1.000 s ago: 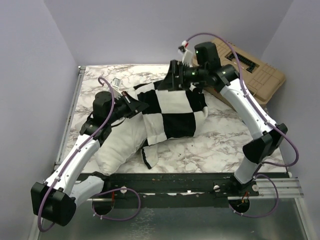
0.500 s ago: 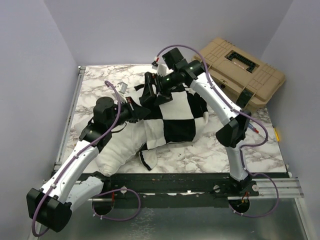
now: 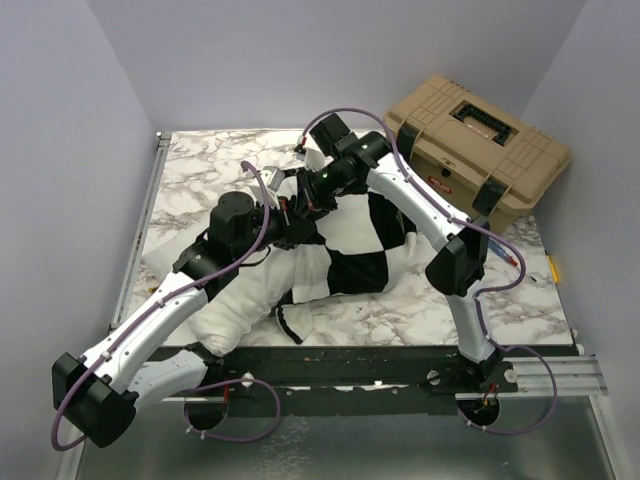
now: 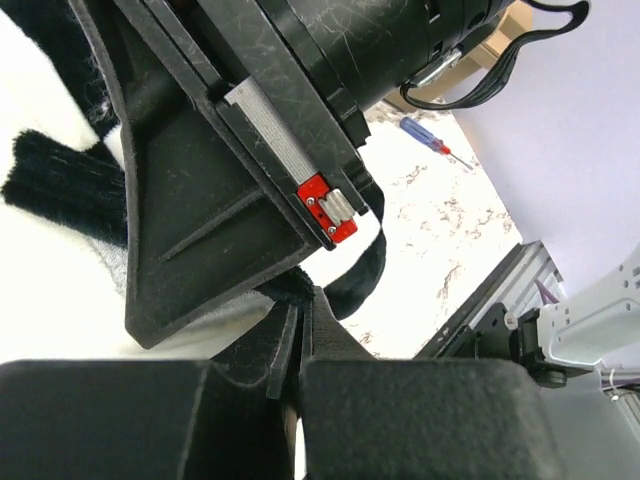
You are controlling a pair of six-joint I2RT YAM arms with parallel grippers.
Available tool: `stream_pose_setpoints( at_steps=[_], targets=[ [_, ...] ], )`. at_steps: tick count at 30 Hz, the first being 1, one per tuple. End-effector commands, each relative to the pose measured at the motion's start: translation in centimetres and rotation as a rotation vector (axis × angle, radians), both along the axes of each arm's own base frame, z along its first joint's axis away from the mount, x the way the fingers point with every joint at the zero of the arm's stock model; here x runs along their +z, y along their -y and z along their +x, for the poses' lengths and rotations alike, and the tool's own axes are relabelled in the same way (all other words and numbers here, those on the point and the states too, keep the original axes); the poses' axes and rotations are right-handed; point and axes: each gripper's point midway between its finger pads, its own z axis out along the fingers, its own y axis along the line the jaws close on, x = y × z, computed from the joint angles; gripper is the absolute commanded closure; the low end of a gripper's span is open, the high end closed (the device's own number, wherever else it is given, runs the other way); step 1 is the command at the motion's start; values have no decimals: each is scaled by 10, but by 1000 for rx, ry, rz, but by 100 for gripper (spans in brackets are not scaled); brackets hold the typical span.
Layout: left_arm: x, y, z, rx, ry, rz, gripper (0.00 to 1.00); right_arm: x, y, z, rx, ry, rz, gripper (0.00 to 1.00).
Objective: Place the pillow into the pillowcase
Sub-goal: Stuff the pillow into the pillowcase.
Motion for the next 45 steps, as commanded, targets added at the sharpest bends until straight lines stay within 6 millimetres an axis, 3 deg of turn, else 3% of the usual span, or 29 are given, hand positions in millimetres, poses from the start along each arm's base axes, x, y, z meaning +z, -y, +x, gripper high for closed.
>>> stream_pose_setpoints(
  at_steps=[1,4,6,7,8,13,16,19,22,24,26,27,30,34,37,40,45],
  targets=[
    [66,-10,4,64,202,-71,99,-4,-8,0,20,40,1,100],
    [51,-39,12,223,146,8,43,24,0,16,-31,105,80,100],
    [37,-66,20,367,91,95,21,49,9,23,-68,157,152,100],
    [31,-78,22,425,69,140,9,49,13,28,-92,160,164,100],
    [26,-89,24,472,51,192,4,61,18,28,-102,177,201,100],
    [6,-111,47,536,-1,405,1,79,23,28,-96,237,286,100],
    [-6,-120,78,516,-65,461,1,80,22,27,-79,241,300,100],
    [-38,-136,110,489,-171,522,1,81,21,31,-89,255,302,100],
    [-86,-119,120,304,-272,523,3,85,18,39,-93,273,312,100],
    [-103,-91,119,169,-284,442,18,90,15,48,-99,283,324,100],
    [-93,-56,115,54,-248,256,43,100,11,55,-92,289,358,100],
    [-79,-42,115,26,-184,179,56,104,7,59,-85,285,374,100],
    [-8,-16,117,25,58,-63,98,119,-6,59,-30,246,456,100],
    [87,-17,110,120,309,-363,100,145,-19,44,60,155,614,100],
    [130,-14,93,172,475,-475,100,168,-23,29,124,79,716,100],
    [143,-4,90,210,530,-497,100,191,-24,13,179,38,781,100],
    [148,10,92,278,556,-548,100,223,-24,-9,232,-19,889,100]
  ],
)
